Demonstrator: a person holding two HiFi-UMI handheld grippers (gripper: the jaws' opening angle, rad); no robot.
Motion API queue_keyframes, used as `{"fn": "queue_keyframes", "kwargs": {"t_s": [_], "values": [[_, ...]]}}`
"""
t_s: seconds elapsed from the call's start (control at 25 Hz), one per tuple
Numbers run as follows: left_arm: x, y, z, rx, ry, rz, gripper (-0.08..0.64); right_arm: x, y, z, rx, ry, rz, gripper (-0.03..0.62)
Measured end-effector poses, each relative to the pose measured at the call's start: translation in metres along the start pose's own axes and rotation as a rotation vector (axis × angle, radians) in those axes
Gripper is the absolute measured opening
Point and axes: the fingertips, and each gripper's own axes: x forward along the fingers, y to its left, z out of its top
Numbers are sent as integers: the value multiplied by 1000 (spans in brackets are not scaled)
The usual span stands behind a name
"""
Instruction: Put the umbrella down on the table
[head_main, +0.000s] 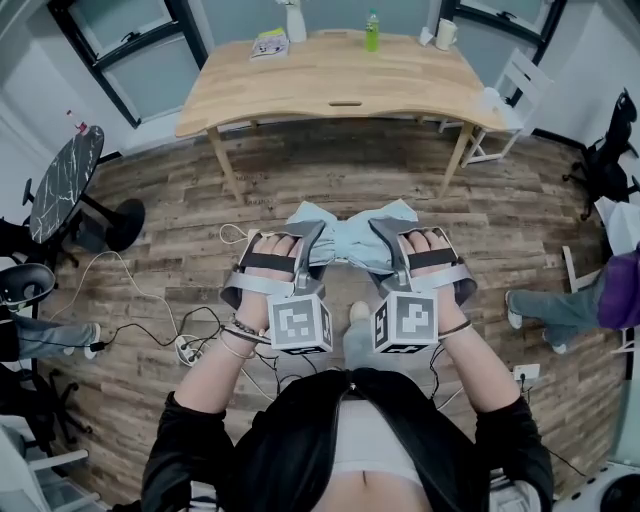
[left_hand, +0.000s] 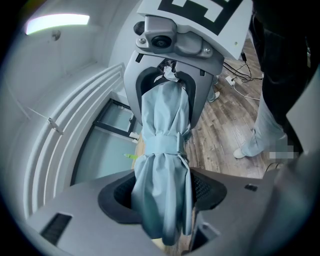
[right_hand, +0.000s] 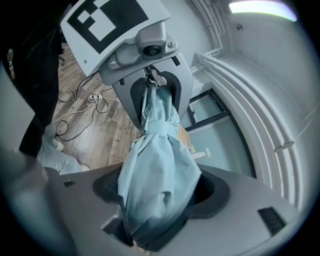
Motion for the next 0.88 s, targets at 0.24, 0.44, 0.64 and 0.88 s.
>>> {"fn": "queue_keyframes", "kwargs": {"t_s": [0.24, 0.44, 0.64, 0.88], "values": [[58, 39, 6, -8, 2, 12, 258, 42, -43, -36, 3, -4, 1, 330], [100, 73, 8, -14, 11, 30, 258, 77, -77, -62, -21, -18, -15, 330], [137, 97, 14, -26, 19, 38, 258, 103, -104, -87, -34, -24, -10, 330], [165, 112, 12, -35, 36, 28, 258, 126, -121, -102, -31, -31, 11, 330]]}}
